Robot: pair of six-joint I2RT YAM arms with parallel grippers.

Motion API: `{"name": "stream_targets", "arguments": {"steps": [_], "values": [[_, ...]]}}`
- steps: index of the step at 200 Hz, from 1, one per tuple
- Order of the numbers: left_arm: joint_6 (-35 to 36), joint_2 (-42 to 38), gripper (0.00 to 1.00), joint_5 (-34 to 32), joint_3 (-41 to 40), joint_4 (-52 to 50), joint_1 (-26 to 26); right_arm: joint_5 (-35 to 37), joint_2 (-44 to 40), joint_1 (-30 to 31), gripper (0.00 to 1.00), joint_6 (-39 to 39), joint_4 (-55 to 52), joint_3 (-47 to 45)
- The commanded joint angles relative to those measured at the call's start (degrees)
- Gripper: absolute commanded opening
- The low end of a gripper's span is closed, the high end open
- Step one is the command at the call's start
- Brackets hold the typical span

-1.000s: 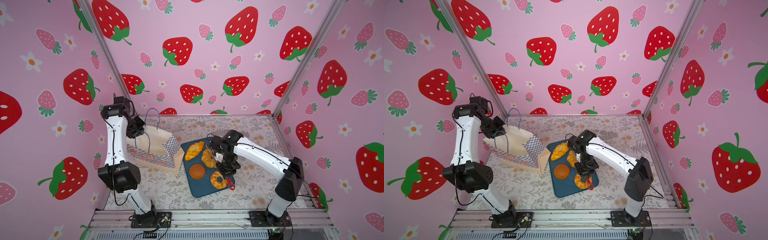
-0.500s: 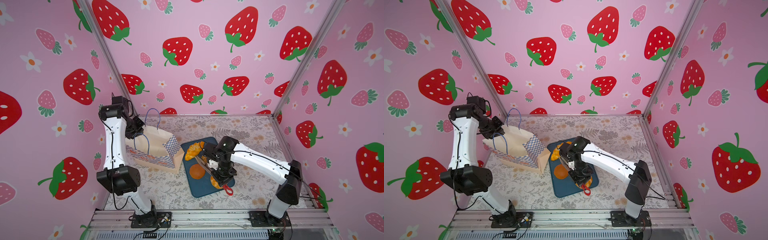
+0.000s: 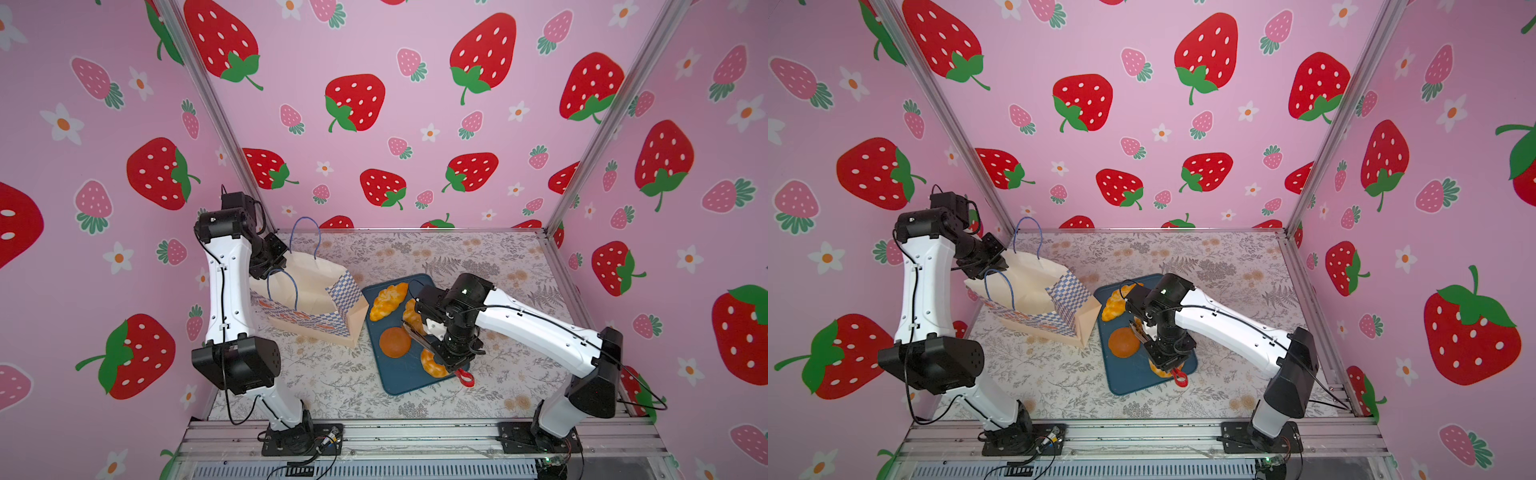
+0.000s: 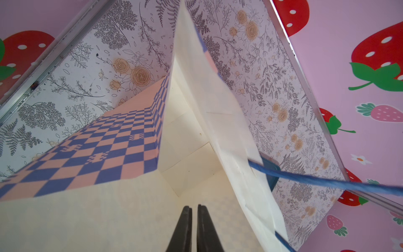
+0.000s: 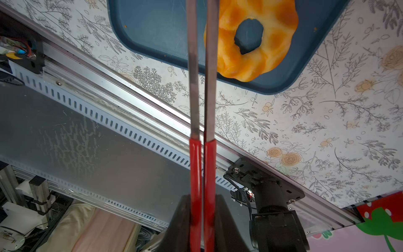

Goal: Pack bread into a paper bag
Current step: Pick up the fake bread from the plate.

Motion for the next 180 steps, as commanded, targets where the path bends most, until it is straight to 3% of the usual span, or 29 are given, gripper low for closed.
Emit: {"name": "stream_targets", "arguments": {"steps": [1,67,127,180], "values": [[0.0,-1.2,0.13,-0.6,-0.4,-1.4,0.2,-0.8,-2.6,0.7,0.26,0.3,-0.5,0.7],[-0.4,-2.3,0.13,-0.8,-1.1,-1.5,0.2,-2.2,-3.2,0.8,0.35,-0.4,1.6,-0.3],[-0.4,-3.2,0.13,-1.1,-1.4,-1.8,0.2,-10.3,-4.2,0.8,0.33,-0.4,6.3,-2.1],[-0.7,-3.4,0.13,-0.7,-1.3,-1.9,0.2,-9.2,-6.4,0.7,0.33,1.0,7.3,-3.2]]}}
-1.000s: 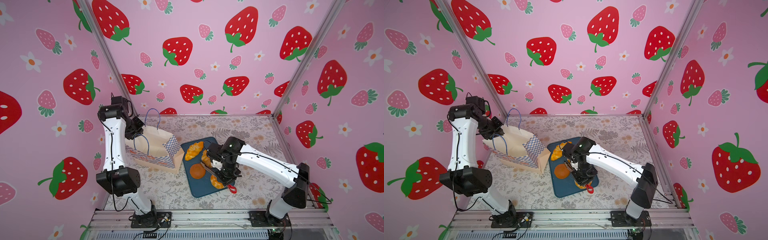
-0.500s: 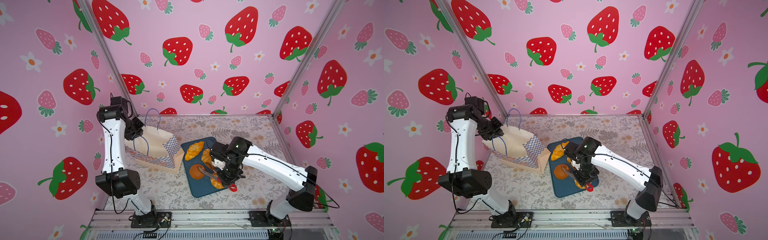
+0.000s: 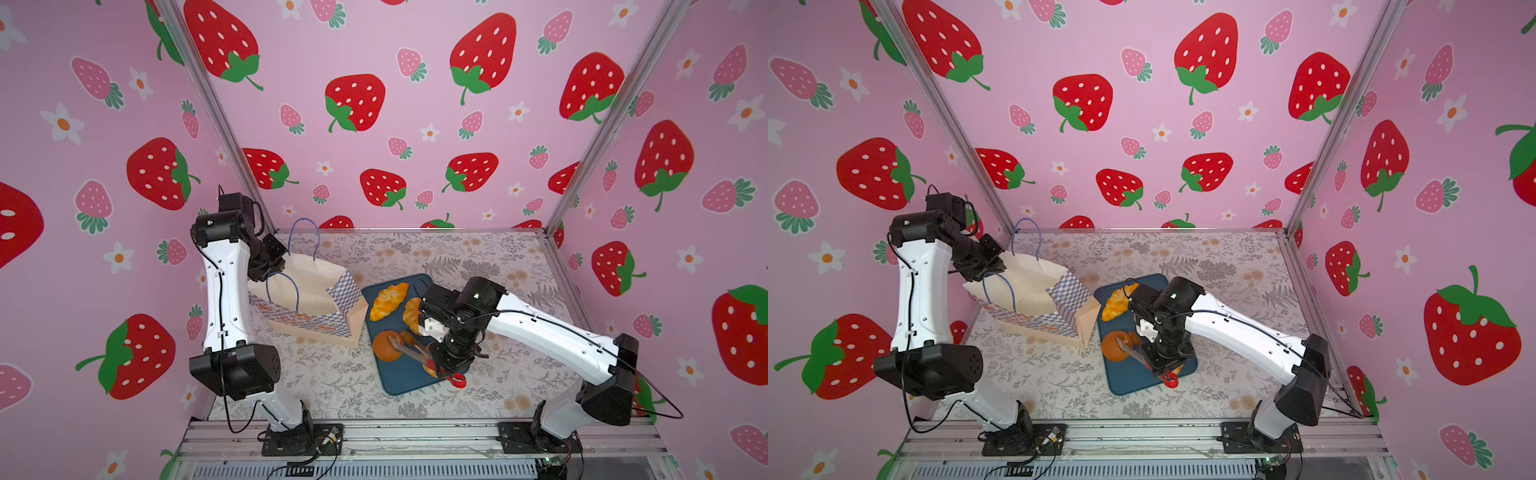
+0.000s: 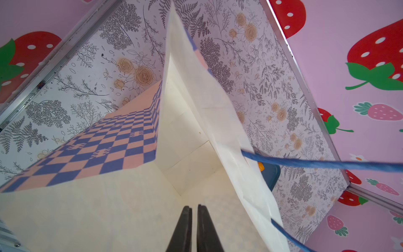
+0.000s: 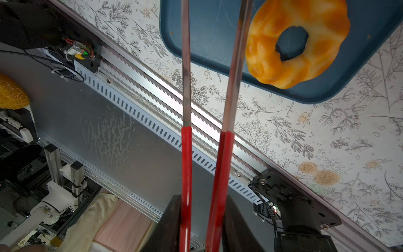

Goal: Pack bread into a paper bag
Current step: Pick up the fake bread from the plate.

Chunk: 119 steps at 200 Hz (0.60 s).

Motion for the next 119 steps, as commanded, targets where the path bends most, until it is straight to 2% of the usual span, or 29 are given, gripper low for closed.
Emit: {"name": "stream_targets", "arguments": {"steps": [1,72,119], "values": [[-0.5,-1.1,0.13,-0.2,-0.4,-1.5,0.2,-1.4,-2.3,0.3,0.33,0.4,1.0,-0.3],[-0.6,-1.0,0.13,0.5,0.3,-1.6,0.2,-1.8,-3.1,0.1,0.35,0.3,1.3,-1.5],[-0.2,-0.7,0.13,0.6,0.6,-1.8,0.2,-4.0,-0.7,0.0,0.36,-0.9,2.8,-3.1]]}}
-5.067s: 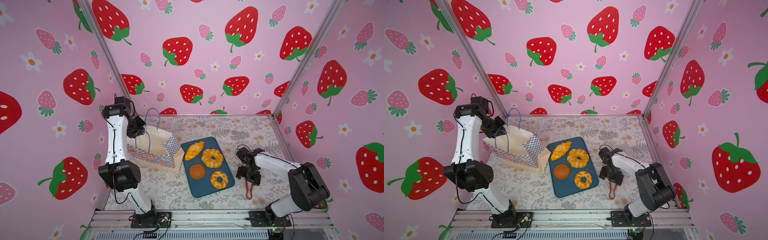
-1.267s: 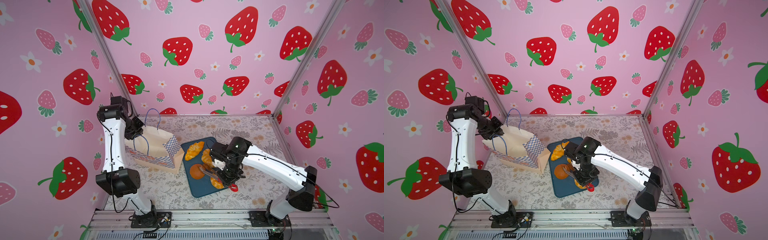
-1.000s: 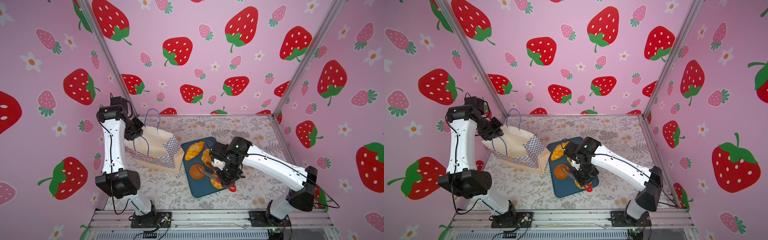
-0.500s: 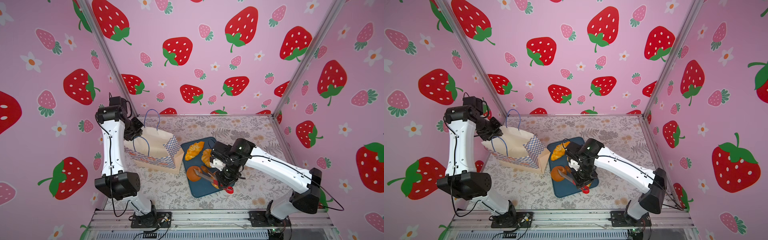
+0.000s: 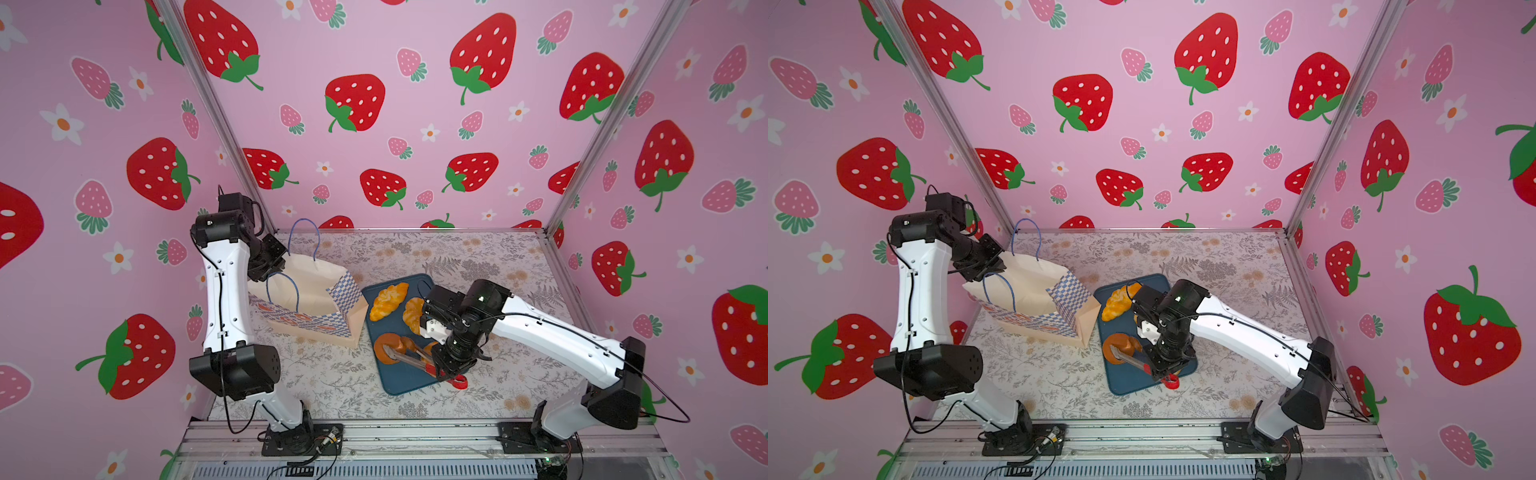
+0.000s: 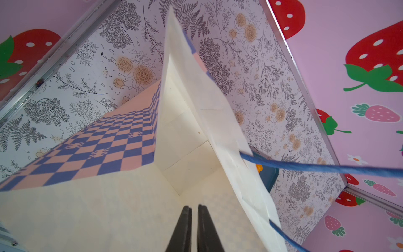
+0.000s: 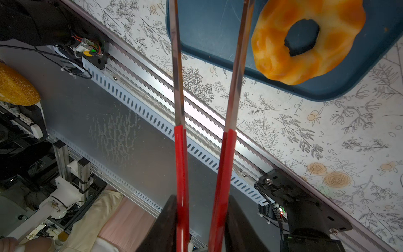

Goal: Pack bread into a paper bag
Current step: Pick up the fake bread from the plate.

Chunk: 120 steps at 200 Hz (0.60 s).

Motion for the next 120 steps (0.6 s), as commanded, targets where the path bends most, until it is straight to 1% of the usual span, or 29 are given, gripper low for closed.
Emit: {"name": "stream_targets", "arguments": {"steps": [1,34,58,68,90,100,111,120], "values": [[0.2,-0.6,0.13,0.4,0.5,-1.8,0.2,-1.9,0.8,0.0,0.36,-1.0,1.3,-0.5],[0.3,-0.6,0.13,0.5,0.3,-1.7,0.2,-2.5,3.6,0.1,0.37,-2.1,1.1,0.6],[0.4,-0.6,0.13,0.5,-0.1,-1.6,0.2,0.6,5.1,0.1,0.36,-2.1,0.0,0.7],[0.5,-0.6,0.13,0.4,-0.1,-1.6,0.2,2.6,6.0,0.2,0.32,-2.2,-1.3,0.7],[0.5,-0.6,0.13,0.4,-0.1,-1.7,0.2,9.2,8.7,0.5,0.18,-2.0,-4.8,0.6],[0.4,-0.6,0.13,0.4,-0.1,-1.6,0.2,12.1,9.4,0.6,0.14,-2.0,-6.0,0.2],[0.5,-0.4,0.13,0.5,-0.1,-1.5,0.2,14.1,9.5,0.6,0.08,-1.9,-6.5,-0.3],[0.5,-0.3,0.13,0.6,0.0,-1.5,0.2,15.0,9.3,0.6,0.01,-1.8,-6.7,-0.4]]}}
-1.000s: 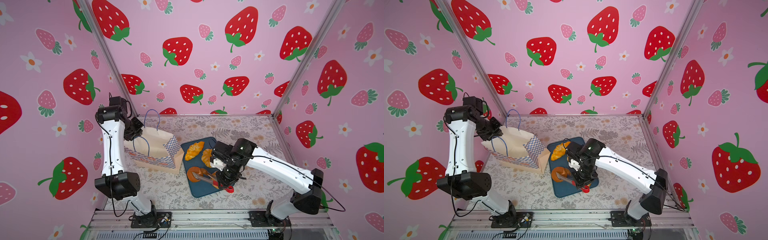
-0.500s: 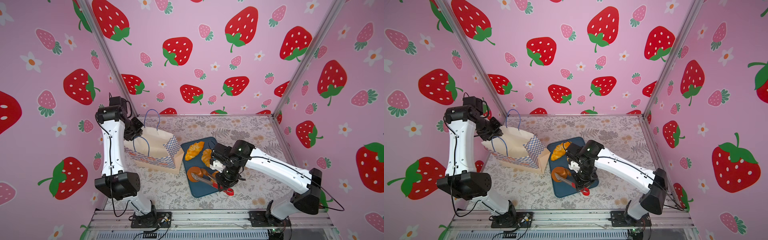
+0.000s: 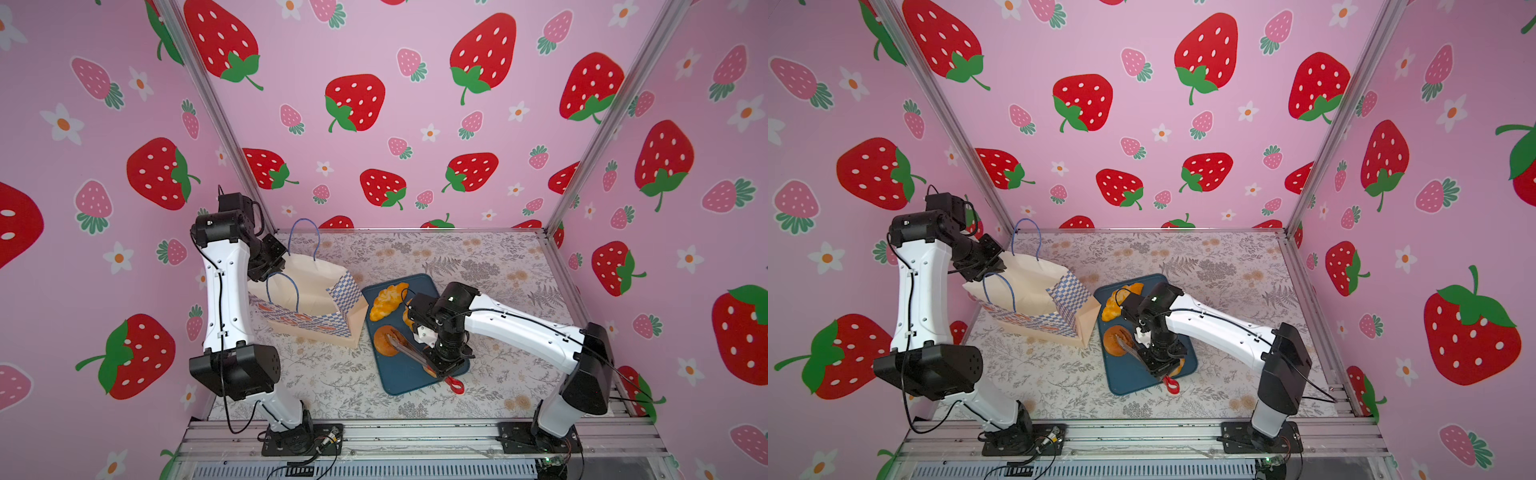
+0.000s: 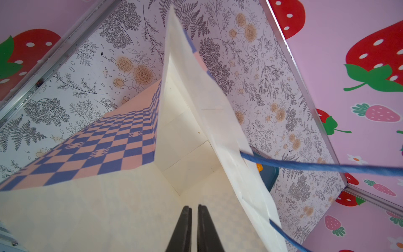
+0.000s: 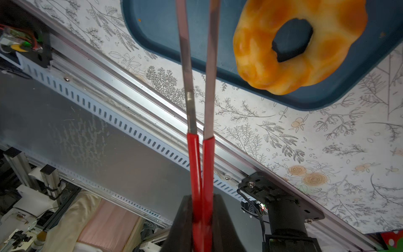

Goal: Pack bread into a paper bag
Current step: Pick up the fake bread from the plate.

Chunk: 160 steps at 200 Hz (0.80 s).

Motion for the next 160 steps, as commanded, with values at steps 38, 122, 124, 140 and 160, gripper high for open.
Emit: {"name": "stream_targets", "arguments": {"steps": [38,122,124,140,160], "values": [[0.5,0.0,0.13,0.5,0.2,-1.3,0.2,9.9,-3.5,0.3,0.00,2.0,-4.0,2.5],[0.6,-0.5,0.13,0.7,0.7,-1.5,0.2,13.1,-6.6,0.2,0.00,6.3,-9.5,19.0],[0.6,-0.5,0.13,0.7,0.9,-1.5,0.2,13.3,-6.5,0.2,0.00,6.4,-9.7,19.7],[0.4,-0.6,0.13,0.8,1.0,-1.4,0.2,13.9,-5.9,0.2,0.00,6.7,-11.3,24.8],[0.2,-0.7,0.13,1.2,1.1,-1.2,0.2,13.4,-4.7,0.2,0.00,6.4,-12.5,33.3]]}}
